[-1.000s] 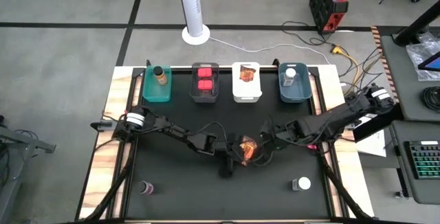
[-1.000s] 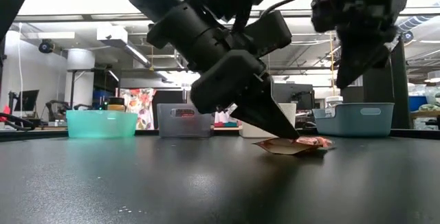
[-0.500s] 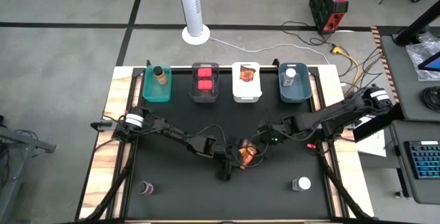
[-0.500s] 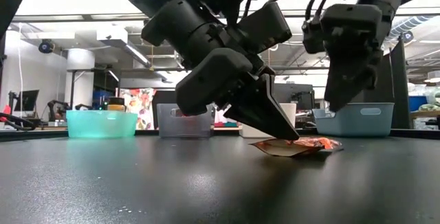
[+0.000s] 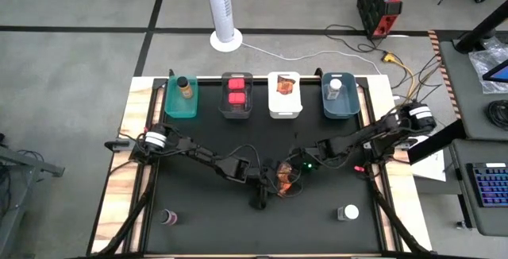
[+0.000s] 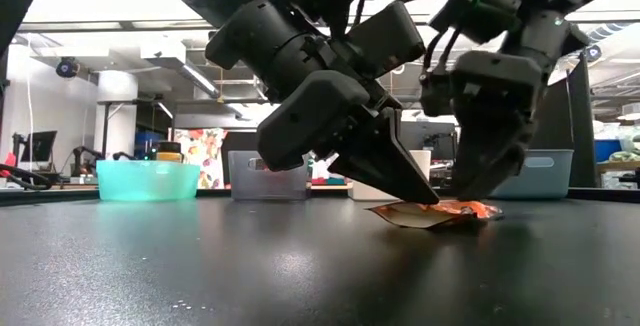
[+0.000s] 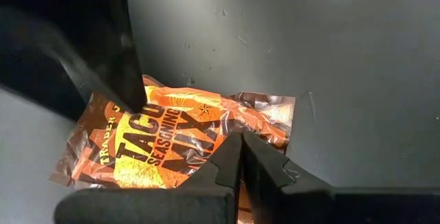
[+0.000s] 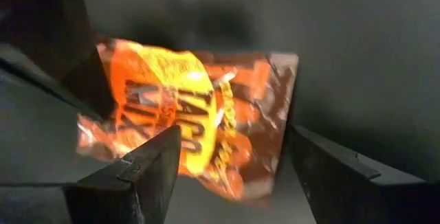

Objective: Sort spices by type
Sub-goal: Put the orange seasoning pack into the white bin

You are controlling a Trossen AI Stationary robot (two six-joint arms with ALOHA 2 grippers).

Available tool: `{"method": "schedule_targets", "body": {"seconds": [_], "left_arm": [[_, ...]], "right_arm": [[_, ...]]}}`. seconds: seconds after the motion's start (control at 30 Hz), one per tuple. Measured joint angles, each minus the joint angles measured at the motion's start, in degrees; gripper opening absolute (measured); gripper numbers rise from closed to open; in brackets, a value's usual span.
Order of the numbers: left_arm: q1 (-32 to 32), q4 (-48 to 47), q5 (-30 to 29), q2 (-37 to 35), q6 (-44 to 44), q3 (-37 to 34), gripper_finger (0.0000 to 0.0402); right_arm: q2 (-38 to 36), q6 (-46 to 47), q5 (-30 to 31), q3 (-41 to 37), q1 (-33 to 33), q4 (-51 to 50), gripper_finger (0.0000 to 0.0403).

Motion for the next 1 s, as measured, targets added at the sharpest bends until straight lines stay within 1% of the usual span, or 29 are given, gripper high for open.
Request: {"method": "schedule_targets", "body": {"seconds": [0.1,0.2,0.33,0.43,0.5,0.6,0.67,0.77,0.9,1.0], "left_arm": [[0.0,0.0,0.0,0.0,0.02,0.0,0.0],[0.0,-0.05,0.0,0.0,0.04,0.0,0.0],[-0.02,-0.15,0.04,0.0,0.04,0.0,0.0],[0.0,-0.15,0.04,0.0,0.04,0.0,0.0],[0.0,-0.15,0.0,0.0,0.04,0.0,0.0],[0.0,-0.13,-0.07,0.0,0.04,0.0,0.0],[0.0,-0.09,-0.63,0.0,0.04,0.0,0.0],[-0.11,0.1,-3.55,0.02,-0.18,-0.02,0.0],[-0.07,0.24,-4.12,0.04,-0.38,-0.03,0.0],[-0.04,0.81,-4.3,0.07,-0.64,-0.12,0.0]], "right_arm": [[2.06,-0.59,-1.6,0.0,-0.65,3.08,0.0253],[3.55,-1.88,-4.87,0.02,-1.38,5.95,0.0247],[3.75,-3.1,-6.54,0.02,-1.87,7.05,0.0236],[3.69,-3.54,-7.73,0.02,-2.3,7.05,0.0219],[3.74,-4.24,-8.03,0.02,-2.32,7.1,0.02],[4.19,-5.22,-8.27,0.02,-2.32,7.27,0.0161],[4.9,-5.8,-8.33,0.02,-2.32,7.73,0.013],[6.01,-6.02,-8.32,0.02,-2.53,7.95,0.0084],[7.09,-6.51,-8.82,0.11,-2.91,8.47,0.0023],[6.8,-7.0,-8.95,0.13,-3.18,8.18,0.0015]]}}
